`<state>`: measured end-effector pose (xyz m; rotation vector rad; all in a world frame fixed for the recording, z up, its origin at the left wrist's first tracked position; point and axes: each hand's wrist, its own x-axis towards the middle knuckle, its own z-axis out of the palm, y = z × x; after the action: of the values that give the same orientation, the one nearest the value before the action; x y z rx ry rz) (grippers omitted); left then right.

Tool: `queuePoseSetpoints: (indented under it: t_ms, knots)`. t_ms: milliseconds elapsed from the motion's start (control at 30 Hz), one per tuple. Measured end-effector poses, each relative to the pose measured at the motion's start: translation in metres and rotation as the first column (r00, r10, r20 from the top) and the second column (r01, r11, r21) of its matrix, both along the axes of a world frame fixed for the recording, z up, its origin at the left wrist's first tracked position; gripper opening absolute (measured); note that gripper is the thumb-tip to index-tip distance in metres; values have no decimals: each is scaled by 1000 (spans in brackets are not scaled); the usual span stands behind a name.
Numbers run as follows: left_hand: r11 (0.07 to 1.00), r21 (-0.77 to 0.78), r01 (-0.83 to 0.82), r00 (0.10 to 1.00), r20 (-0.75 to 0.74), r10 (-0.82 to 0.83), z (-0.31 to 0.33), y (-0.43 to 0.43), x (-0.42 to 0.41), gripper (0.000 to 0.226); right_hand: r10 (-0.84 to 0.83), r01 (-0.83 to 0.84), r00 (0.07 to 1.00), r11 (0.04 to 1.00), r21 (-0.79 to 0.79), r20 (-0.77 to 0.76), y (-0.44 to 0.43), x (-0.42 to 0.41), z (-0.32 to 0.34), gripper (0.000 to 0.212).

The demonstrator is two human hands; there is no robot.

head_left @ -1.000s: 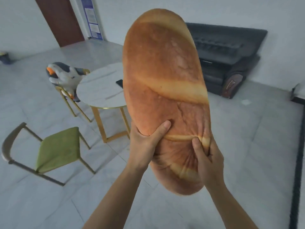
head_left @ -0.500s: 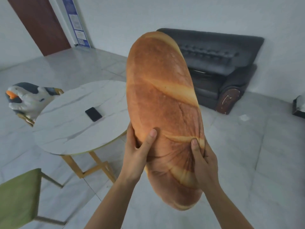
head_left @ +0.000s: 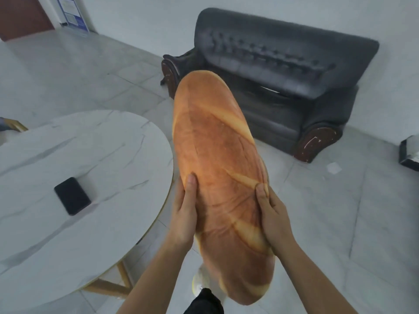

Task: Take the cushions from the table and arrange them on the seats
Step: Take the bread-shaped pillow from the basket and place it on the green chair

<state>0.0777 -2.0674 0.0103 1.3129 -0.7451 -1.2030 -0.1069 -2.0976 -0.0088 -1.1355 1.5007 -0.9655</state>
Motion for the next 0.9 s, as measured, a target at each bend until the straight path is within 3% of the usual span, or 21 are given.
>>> queuePoseSetpoints:
  t_ms: [167, 333, 467, 600, 700, 767, 833, 900]
  knots:
    - [976, 217, 38, 998, -64, -25, -42, -101, 9, 85, 18, 1, 994, 984, 179, -107, -97, 6, -34, 73]
    - [916, 401, 2, 999, -42, 17, -126, -174, 0, 67, 89, -43, 989, 941, 337, -121, -167, 4, -121, 62]
    - [846, 533, -39, 999, -6, 49, -212, -229, 0, 74, 172, -115, 981, 892, 438, -92, -227, -1, -213, 89]
    - [788, 611, -81, 997, 58, 57, -309, -266, -3, 68, 173, -96, 980, 853, 514, -103, -269, -7, -295, 67]
    - [733, 680, -13, 996, 73, -50, -369, -275, -18, 55, 241, -116, 957, 827, 551, -161, -273, -14, -343, 72]
    - [714, 696, -82, 990, 138, -20, -393, -274, -29, 50, 216, -57, 946, 844, 534, -240, -268, -25, -359, 72]
    - [685, 715, -143, 988, 145, 56, -401, -278, -35, 85, 176, -3, 944, 852, 524, -280, -266, -36, -365, 67]
    - [631, 767, -115, 991, 45, 125, -401, -286, -37, 112, 187, -35, 946, 872, 488, -266, -269, -38, -365, 66]
